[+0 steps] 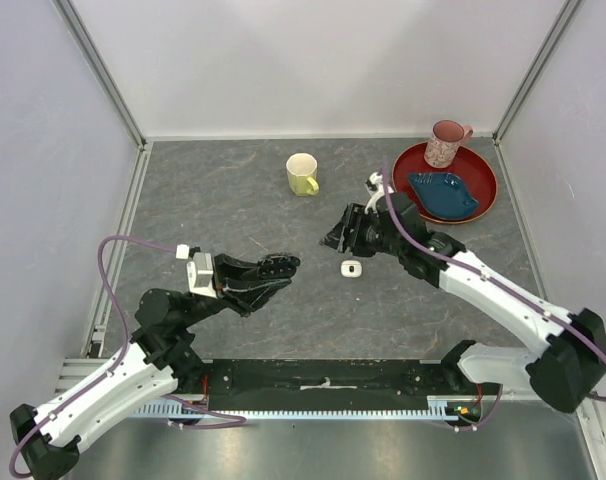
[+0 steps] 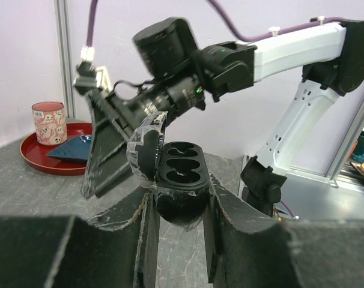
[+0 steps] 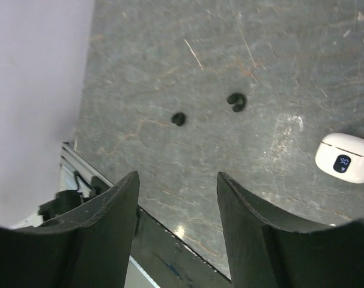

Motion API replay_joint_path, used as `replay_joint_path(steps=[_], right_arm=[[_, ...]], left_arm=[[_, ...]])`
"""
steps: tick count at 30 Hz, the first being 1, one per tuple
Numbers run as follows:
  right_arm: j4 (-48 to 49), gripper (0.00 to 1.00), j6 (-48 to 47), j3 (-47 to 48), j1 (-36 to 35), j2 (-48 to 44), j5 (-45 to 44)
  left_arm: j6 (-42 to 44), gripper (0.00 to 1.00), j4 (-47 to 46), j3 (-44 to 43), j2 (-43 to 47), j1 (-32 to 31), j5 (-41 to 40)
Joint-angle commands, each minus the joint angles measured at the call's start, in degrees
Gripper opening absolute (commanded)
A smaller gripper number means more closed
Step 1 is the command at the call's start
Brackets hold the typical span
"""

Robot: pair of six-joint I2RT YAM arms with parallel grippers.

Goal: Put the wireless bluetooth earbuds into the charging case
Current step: Open the charging case, then pick up the earbud from the center of the board.

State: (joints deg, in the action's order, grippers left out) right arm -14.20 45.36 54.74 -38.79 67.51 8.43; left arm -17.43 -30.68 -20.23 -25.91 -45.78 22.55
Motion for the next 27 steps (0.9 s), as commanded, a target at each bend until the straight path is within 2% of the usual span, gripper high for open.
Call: replay_joint_path(steps=[1,14,27], right_arm=[[2.1,0.60,-2.7,-0.8,0.2,5.3,3.4],[8.5,0.52,-4.8,1.9,0.0,26.4,7.1],[11.1,0.50,-7.5,8.8,0.1,36.8,6.9]], left_arm=[[2.2,0.02,1.5,0.2,1.6,-0.3,-1.3],[2.3,0.02,4.5,-0.5,3.2,-0.2,-0.7],[3.9,0.02,8.3,0.5,7.7,-0.2,-2.9]])
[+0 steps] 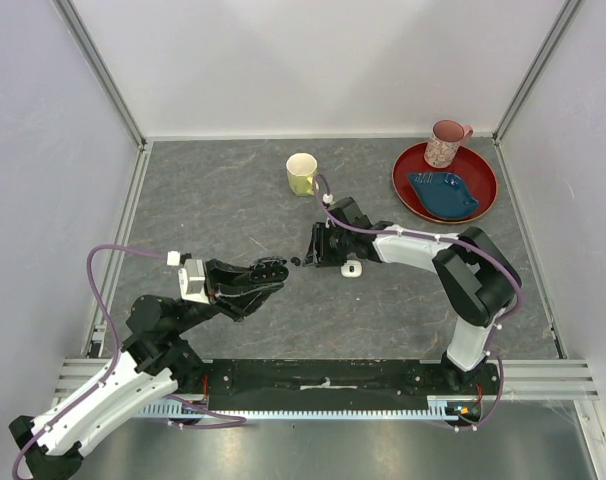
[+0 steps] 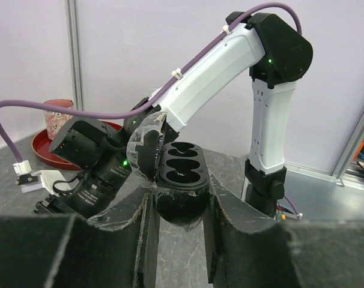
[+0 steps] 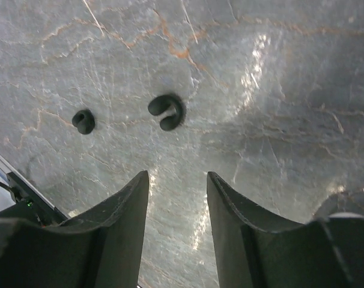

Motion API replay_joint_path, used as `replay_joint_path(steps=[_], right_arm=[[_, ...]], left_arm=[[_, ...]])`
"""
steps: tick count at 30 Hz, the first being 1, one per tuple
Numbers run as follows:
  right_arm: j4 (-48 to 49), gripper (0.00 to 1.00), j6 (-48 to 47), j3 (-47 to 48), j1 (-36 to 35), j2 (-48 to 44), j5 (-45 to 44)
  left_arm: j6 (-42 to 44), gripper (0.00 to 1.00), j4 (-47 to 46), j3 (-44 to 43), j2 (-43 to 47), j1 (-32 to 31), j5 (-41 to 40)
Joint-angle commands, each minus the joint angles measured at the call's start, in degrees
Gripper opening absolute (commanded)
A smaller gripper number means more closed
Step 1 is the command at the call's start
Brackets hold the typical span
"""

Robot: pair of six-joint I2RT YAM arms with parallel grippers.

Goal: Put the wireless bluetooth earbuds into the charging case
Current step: Pick up the earbud from the center of the board.

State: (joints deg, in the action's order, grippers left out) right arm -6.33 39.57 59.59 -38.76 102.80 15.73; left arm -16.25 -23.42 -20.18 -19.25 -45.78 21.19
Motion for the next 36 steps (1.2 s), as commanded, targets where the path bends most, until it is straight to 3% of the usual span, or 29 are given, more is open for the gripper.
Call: replay_joint_path(steps=[1,36], right_arm=[[3.3,0.50,-1.8,4.3,0.0,2.0,-0.6],[0.9,0.47,-6.2,10.2,-1.1,11.3,-5.1]], left_arm=[[2.9,0.02,1.4,0.3,1.1,-0.2,-1.7],[4.1,0.02,2.9,0.8,1.1,-0.2,-1.8]])
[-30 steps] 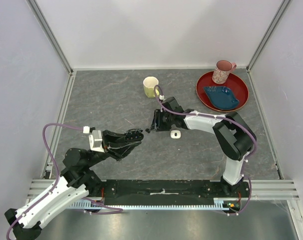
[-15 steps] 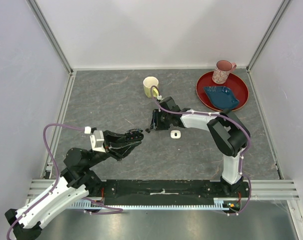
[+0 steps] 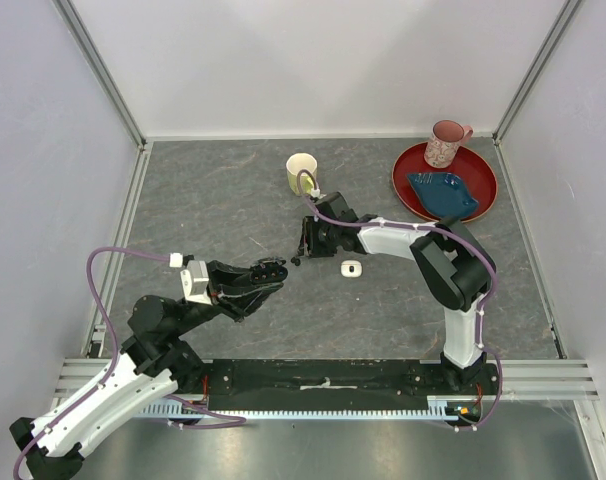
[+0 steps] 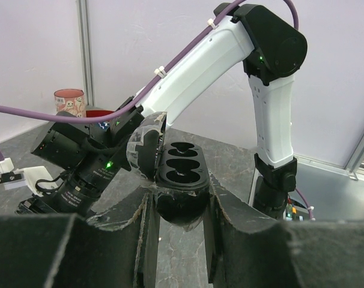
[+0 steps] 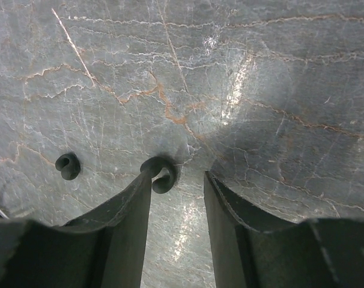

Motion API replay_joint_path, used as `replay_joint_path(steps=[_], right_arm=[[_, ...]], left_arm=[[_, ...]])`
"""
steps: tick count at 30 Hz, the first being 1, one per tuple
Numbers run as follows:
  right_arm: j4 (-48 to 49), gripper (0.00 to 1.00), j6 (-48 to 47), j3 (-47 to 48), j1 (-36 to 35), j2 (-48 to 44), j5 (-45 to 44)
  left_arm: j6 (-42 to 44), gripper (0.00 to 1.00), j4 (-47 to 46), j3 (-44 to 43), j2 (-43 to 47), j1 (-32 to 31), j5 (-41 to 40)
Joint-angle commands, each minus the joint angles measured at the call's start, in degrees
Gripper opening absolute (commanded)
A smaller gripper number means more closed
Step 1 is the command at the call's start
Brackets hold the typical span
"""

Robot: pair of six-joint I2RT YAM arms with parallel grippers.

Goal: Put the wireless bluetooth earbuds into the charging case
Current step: Pick up the earbud from the center of the board.

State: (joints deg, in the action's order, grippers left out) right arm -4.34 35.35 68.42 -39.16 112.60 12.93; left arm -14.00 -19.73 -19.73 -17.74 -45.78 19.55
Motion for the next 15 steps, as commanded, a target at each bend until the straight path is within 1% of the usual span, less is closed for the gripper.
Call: replay_joint_path(steps=[1,6,15], right_arm=[[-1.3,0.47,-2.4,1.4,-0.8,1.5,-2.6],[-3.1,0.47,-4.0,2.2,-2.6,2.4,-4.5],[-3.3,0.44,-3.1,1.7,-3.6,2.8,-6.8]], left_arm=[[1.9,0.02,-0.8,0.3,-0.5,-0.2,0.0],[1.9,0.02,-0.8,0.6,-0.5,-0.3,0.0],[1.9,0.02,-0.1,0.6,0.1,-0.3,-0.3]])
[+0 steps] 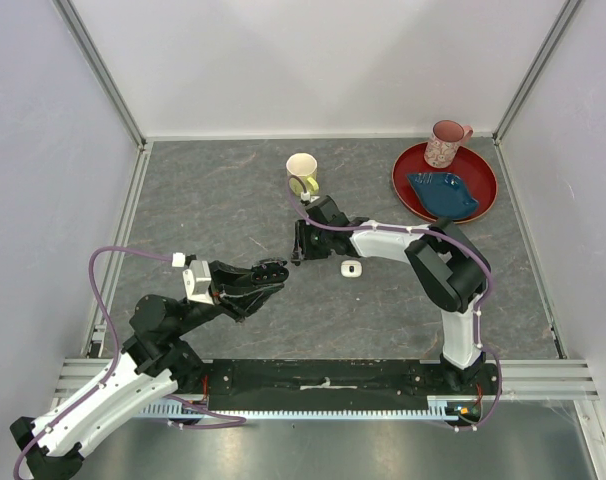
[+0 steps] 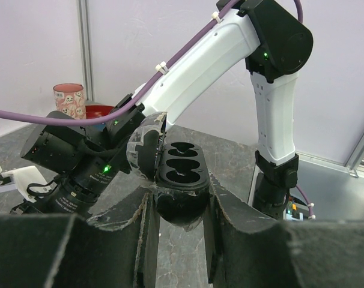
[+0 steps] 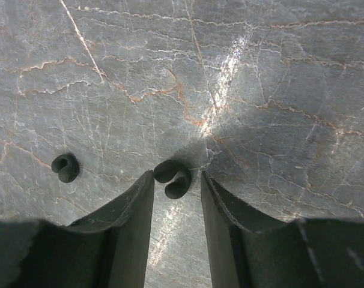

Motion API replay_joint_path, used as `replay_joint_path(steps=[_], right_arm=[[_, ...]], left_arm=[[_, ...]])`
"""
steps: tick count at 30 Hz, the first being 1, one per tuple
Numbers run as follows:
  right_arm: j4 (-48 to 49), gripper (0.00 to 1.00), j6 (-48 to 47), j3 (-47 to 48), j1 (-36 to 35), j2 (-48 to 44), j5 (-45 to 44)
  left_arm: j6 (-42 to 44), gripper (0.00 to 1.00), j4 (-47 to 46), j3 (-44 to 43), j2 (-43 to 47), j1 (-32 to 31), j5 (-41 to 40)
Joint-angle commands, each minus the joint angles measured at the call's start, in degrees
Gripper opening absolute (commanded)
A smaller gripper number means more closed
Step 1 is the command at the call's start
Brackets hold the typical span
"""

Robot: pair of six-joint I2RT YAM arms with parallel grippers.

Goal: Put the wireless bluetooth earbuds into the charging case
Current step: Pick up the earbud from the center of the board.

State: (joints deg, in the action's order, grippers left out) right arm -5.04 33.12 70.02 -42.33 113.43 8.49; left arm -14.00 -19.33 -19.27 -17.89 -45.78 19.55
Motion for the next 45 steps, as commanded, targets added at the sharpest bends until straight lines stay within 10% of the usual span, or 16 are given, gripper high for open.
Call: replay_joint_path(steps=[1,45], right_arm=[[-2.7,0.44,-1.0,-0.1,-0.5,1.9,-2.4],[4.2,0.37,3.9,-1.4,1.4,-3.1,-0.1]], left_arm=[[1.9,0.02,-0.5,0.1,0.4,-0.2,-0.3],[0.7,0.02,0.2,0.7,2.0,-0.3,-2.1]])
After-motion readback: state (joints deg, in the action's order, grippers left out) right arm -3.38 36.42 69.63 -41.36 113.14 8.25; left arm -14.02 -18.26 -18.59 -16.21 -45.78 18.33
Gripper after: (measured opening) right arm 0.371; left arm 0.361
